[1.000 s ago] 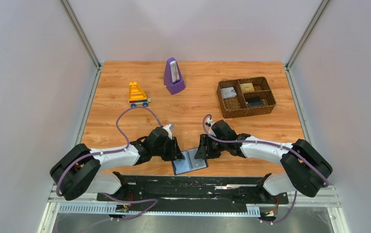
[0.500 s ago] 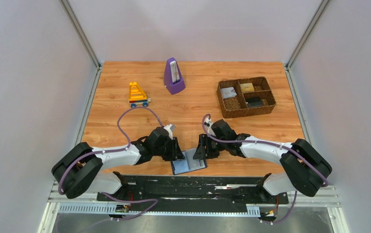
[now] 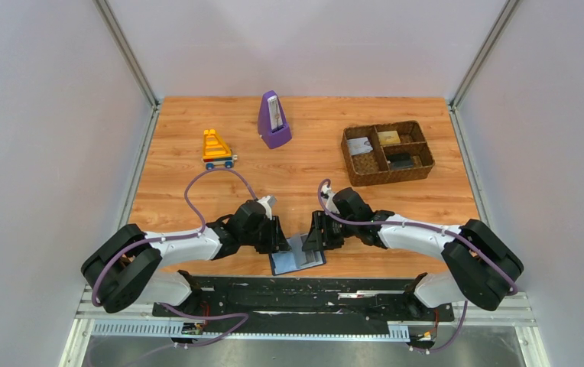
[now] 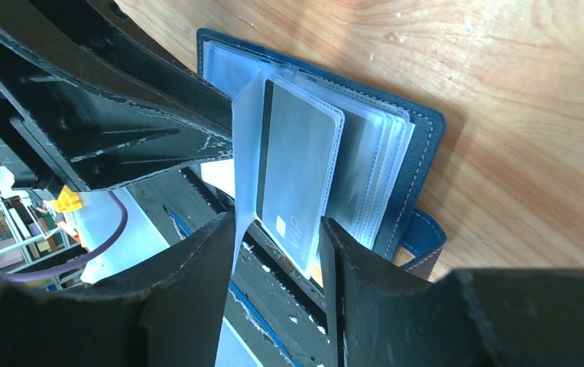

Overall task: Take the credit cards out of the card holder
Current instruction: Remove the credit card from the card holder.

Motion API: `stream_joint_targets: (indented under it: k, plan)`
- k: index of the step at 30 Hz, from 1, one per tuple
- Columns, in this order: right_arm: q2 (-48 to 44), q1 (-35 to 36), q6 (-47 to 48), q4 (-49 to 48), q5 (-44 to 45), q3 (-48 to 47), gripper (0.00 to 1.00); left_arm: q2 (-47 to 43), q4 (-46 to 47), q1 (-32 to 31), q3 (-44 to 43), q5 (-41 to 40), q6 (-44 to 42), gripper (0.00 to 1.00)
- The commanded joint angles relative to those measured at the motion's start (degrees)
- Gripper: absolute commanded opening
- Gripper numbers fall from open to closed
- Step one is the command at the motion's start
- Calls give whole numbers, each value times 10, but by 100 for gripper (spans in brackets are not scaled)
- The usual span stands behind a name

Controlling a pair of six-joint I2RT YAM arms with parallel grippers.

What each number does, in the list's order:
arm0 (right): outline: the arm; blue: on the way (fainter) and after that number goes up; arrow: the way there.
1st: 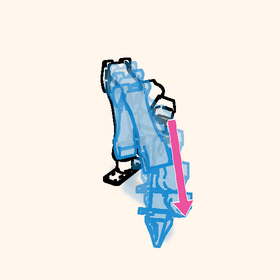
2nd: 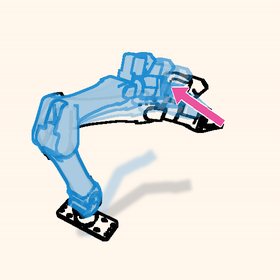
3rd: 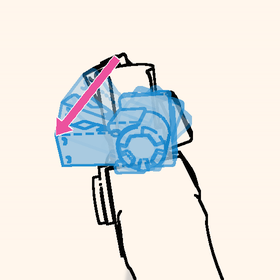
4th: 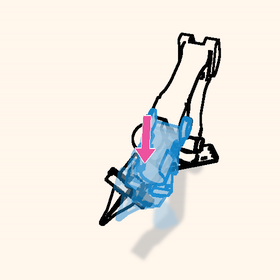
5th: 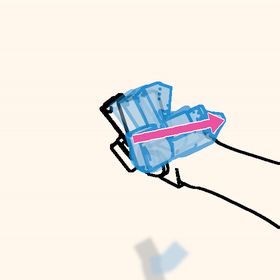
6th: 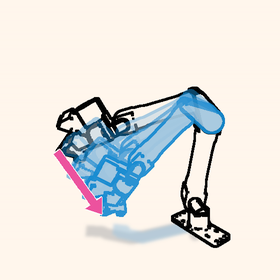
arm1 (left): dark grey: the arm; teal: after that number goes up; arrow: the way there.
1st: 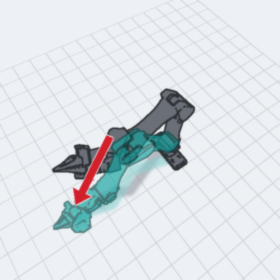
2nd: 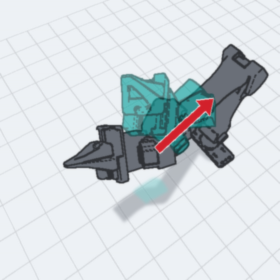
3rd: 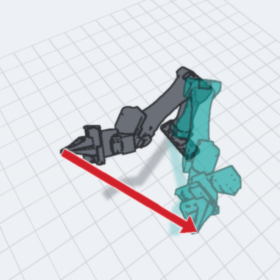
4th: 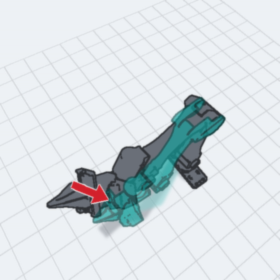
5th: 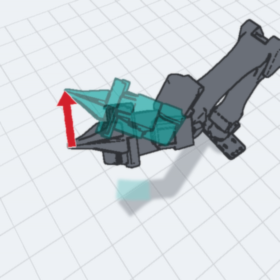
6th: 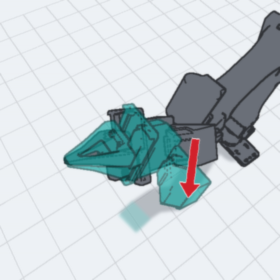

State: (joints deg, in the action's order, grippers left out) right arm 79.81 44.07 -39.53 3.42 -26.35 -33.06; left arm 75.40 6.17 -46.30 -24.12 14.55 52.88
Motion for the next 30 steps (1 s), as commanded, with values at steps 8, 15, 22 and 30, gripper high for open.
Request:
stream_joint_targets:
  k: [8, 15, 22, 30]
  plan:
    - [-10, 2, -5, -40, -7, -14, 46, -43, -35, 2, -9, -13, 2, 38]
    - [-12, 2, -5, -37, -5, -14, 46, -96, -91, 2, -31, -37, 5, 45]
    - [-11, 2, -5, -37, -5, -17, 45, -99, -124, 2, -90, -51, -14, 47]
    - [-10, 2, -3, -36, -6, -16, 45, -13, -185, 2, -207, -82, -51, 47]
